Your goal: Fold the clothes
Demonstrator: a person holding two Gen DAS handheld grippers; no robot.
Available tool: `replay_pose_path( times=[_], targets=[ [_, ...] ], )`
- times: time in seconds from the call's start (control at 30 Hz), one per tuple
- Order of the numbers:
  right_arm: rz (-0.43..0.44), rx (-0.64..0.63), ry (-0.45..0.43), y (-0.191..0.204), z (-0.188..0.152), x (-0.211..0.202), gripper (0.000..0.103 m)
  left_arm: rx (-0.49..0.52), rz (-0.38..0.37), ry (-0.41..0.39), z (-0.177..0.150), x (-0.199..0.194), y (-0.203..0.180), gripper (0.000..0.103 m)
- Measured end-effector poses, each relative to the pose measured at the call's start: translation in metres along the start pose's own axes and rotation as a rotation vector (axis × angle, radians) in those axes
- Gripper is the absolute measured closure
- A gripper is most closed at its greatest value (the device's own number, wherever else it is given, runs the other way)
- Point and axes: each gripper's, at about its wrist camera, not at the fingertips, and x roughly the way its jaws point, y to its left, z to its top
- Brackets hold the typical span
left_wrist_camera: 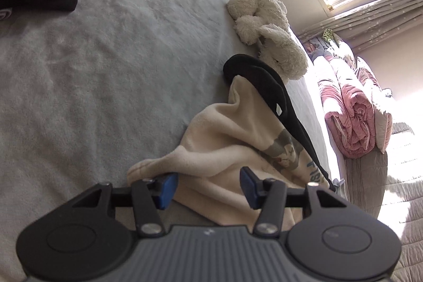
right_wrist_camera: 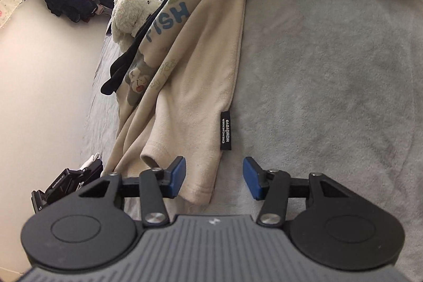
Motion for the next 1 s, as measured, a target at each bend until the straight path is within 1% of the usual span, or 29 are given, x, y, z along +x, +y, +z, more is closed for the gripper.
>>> replay_pose_path(
  times=[0.1, 0.2, 0.33, 0.4, 0.47, 0.5, 0.53, 0.6, 0.63, 0.67, 0.8, 0.87, 1.0],
  targets=[
    [0.011, 0.010, -0.001, 0.003, -0.002, 0.007, 0.051, -0.049, -0.003, -0.004, 0.005, 0.001, 0.008, 0.057],
    [0.030, 0.034, -0.001, 0.004, -0.003, 0.013, 0.051, -0.047, -0.020, -0.020, 0.009, -0.005, 0.005, 0.057],
    [0.029, 0.027, -0.009, 0.007, -0.005, 0.017, 0.052, 0.030, -0.033, -0.067, 0.009, -0.016, -0.010, 0.057],
    [0.033, 0.031, -0.011, 0.006, -0.007, 0.019, 0.060, 0.074, -0.015, -0.094, 0.008, -0.018, -0.016, 0.057],
    [0.029, 0.032, -0.014, 0.005, -0.009, 0.020, 0.075, 0.119, 0.022, -0.114, 0.007, -0.017, -0.019, 0.057],
    [0.022, 0.033, -0.016, 0.004, -0.010, 0.020, 0.080, 0.142, 0.053, -0.120, 0.007, -0.015, -0.020, 0.057],
    [0.016, 0.034, -0.014, 0.003, -0.010, 0.020, 0.090, 0.165, 0.087, -0.124, 0.006, -0.013, -0.021, 0.057],
    [0.013, 0.025, -0.020, 0.002, -0.009, 0.014, 0.093, 0.212, 0.154, -0.133, 0.005, -0.008, -0.021, 0.057],
    [0.008, 0.014, -0.029, 0.003, -0.008, 0.009, 0.093, 0.228, 0.175, -0.128, 0.003, -0.005, -0.021, 0.057],
    [-0.006, -0.008, -0.047, 0.004, -0.007, 0.003, 0.094, 0.237, 0.179, -0.116, 0.002, -0.003, -0.019, 0.057],
    [-0.042, -0.038, -0.123, -0.002, 0.001, -0.023, 0.095, 0.253, 0.168, -0.082, -0.002, -0.004, -0.015, 0.057],
    [-0.053, -0.032, -0.160, -0.009, 0.007, -0.037, 0.095, 0.234, 0.139, -0.062, -0.004, -0.005, -0.013, 0.057],
    [-0.068, -0.016, -0.194, -0.027, 0.014, -0.059, 0.096, 0.189, 0.073, -0.018, -0.008, -0.008, -0.009, 0.057]
  ],
)
